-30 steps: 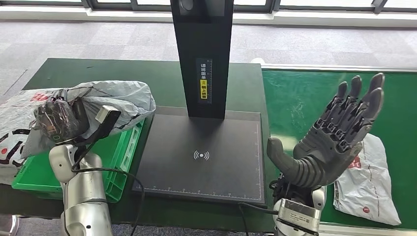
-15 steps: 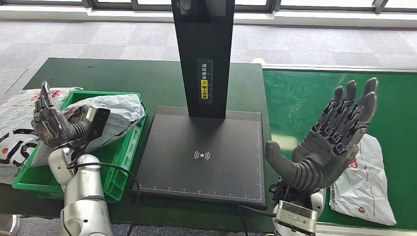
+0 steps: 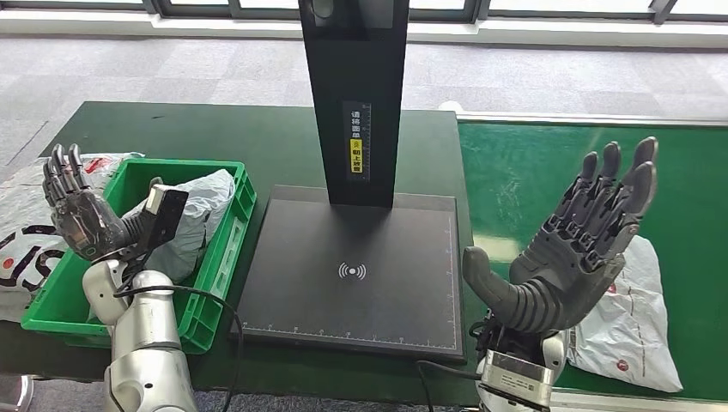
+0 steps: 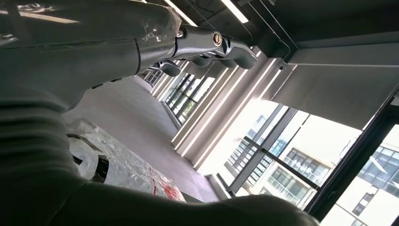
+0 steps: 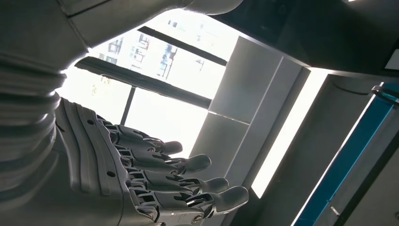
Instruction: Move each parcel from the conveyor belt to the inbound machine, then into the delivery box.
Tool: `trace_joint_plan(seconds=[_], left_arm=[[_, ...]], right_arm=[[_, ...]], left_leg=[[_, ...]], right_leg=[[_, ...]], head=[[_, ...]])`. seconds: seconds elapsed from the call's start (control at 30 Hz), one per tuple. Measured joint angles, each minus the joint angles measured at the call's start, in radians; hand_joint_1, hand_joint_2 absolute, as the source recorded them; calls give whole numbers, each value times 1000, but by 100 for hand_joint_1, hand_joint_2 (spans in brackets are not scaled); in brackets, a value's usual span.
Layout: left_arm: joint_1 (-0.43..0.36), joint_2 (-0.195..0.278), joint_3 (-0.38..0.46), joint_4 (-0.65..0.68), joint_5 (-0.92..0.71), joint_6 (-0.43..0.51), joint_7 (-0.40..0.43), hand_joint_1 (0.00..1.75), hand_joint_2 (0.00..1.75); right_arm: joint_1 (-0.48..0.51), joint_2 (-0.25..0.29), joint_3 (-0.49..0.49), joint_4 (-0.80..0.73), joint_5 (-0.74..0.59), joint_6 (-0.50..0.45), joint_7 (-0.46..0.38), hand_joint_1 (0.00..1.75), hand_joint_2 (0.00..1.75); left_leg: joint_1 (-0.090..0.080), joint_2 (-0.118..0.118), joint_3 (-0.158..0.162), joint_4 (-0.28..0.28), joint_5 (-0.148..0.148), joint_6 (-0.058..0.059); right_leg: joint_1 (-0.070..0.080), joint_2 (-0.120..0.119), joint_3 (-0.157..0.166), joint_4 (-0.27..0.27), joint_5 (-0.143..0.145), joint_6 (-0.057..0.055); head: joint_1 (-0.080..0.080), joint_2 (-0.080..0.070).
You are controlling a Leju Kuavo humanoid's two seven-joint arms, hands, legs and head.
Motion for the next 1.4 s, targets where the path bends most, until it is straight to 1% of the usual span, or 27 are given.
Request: trace_joint_plan(seconds=[0.07, 0.1, 0.2, 0.27, 0.43, 0.5, 0.57, 0.63, 0.67, 0.73, 0.83, 0.9, 0.93, 1.0, 1.07, 1.13, 1.2, 1.33, 1.4], left_arm=[[-11, 2, -3, 50, 94, -18, -28, 0, 0], [-19, 5, -8, 91, 170, -46, -51, 0, 0], [-35, 15, -41, 199, 363, -170, -122, 0, 0], [-44, 18, -59, 241, 404, -206, -141, 0, 0], [-59, 26, -76, 299, 427, -227, -150, 0, 0], [-60, 29, -87, 308, 477, -262, -167, 0, 87], [-52, 29, -105, 301, 579, -320, -194, 0, 175], [-21, 25, -148, 254, 743, -405, -212, 0, 175], [7, 21, -185, 214, 842, -456, -216, 0, 175], [78, 12, -290, 115, 1020, -548, -213, 0, 175], [192, 6, -480, -35, 1196, -644, -199, 0, 175], [259, 4, -600, -123, 1257, -683, -195, 0, 175], [287, 4, -657, -161, 1273, -697, -194, 0, 175], [330, 4, -754, -220, 1285, -711, -192, 0, 175], [356, 6, -832, -265, 1288, -716, -190, 0, 175], [377, 7, -894, -305, 1289, -714, -187, 0, 175], [397, 10, -935, -339, 1287, -701, -186, 0, 175], [434, 13, -965, -402, 1272, -655, -199, 0, 175], [440, 14, -967, -425, 1270, -647, -203, 0, 175]], right_arm=[[1, 0, -2, 0, 3, 0, 0, 0, 175], [1, 0, -4, 0, 5, 0, 0, 0, 175], [9, 0, -7, 0, 8, 0, 0, 0, 175], [13, 0, -8, 0, 9, 0, 0, 0, 175], [19, -1, -9, 0, 11, 0, 0, 0, 175], [20, -1, -9, 0, 15, 0, 0, 0, 175], [20, -1, -9, 0, 19, 0, 0, 0, 175], [20, -1, -11, 0, 24, 0, 0, 0, 175], [21, -1, -15, 0, 27, 0, 0, 0, 175], [24, -1, -30, 5, 41, 0, 0, 0, 175], [31, 0, -90, 39, 78, 0, 5, 0, 175], [37, 1, -158, 78, 123, 0, 33, 0, 175], [39, 2, -196, 98, 156, 0, 62, 0, 175], [44, 3, -269, 132, 243, 0, 142, 0, 175], [50, 4, -344, 164, 333, 0, 225, 0, 175], [51, 6, -428, 200, 402, 0, 278, 0, 175], [42, 7, -521, 242, 441, 0, 292, 0, 175], [-5, 11, -731, 341, 488, -1, 282, 0, 175], [-25, 16, -814, 379, 499, -1, 274, 0, 175]], left_leg=[[0, 0, 1, 0, 0, 0], [0, 0, 1, 0, 0, 0], [0, -1, 1, 0, 0, 0], [0, 0, 1, 0, 0, 0], [-1, -2, 1, 0, 0, 0], [-1, -2, 1, 0, 0, 0], [-1, -2, 1, 0, 0, 0], [-1, -2, 2, 0, 0, 1], [-1, -3, 2, 0, 0, 1], [-1, -3, 2, 0, 0, 1], [-1, -3, 1, 0, 0, 2], [-1, -3, 1, 0, -1, 2], [-1, -3, 1, 0, -1, 2], [-1, -4, 0, 0, -1, 3], [-1, -4, -3, 0, -2, 3], [-1, -4, -7, 0, -3, 4], [-1, -4, -8, 0, -3, 4], [-1, -4, -6, 0, -3, 4], [-1, -4, -5, 0, -3, 4]], right_leg=[[0, -1, 0, 0, 0, 0], [0, -1, 1, 0, 0, 0], [0, -1, 2, 0, 0, 0], [-1, -1, 2, 0, 0, 0], [-1, -2, 3, 0, 0, 0], [-1, -3, 3, 0, 0, 0], [-1, -3, 4, 0, 0, 0], [-1, -3, 4, 0, 0, 0], [-1, -3, 5, 0, 0, 0], [-1, -4, 5, -1, 0, 0], [-1, -4, 5, -2, 0, 0], [-1, -4, 5, -3, 0, 1], [-1, -4, 5, -3, 0, 1], [-1, -5, 5, -4, 0, 1], [-1, -5, 5, -4, -1, 1], [-1, -6, 6, -4, -1, 1], [-1, -6, 6, -4, -1, 2], [-1, -6, 6, -4, -1, 2], [-1, -6, 6, -4, -1, 2]], head=[[0, 0], [0, 0], [0, 0], [0, 0], [0, 0], [0, 0], [0, 0], [0, 0], [0, 0], [0, 0], [0, 0], [0, 0], [0, 0], [0, 0], [0, 0], [0, 0], [0, 0], [0, 0], [0, 0]])
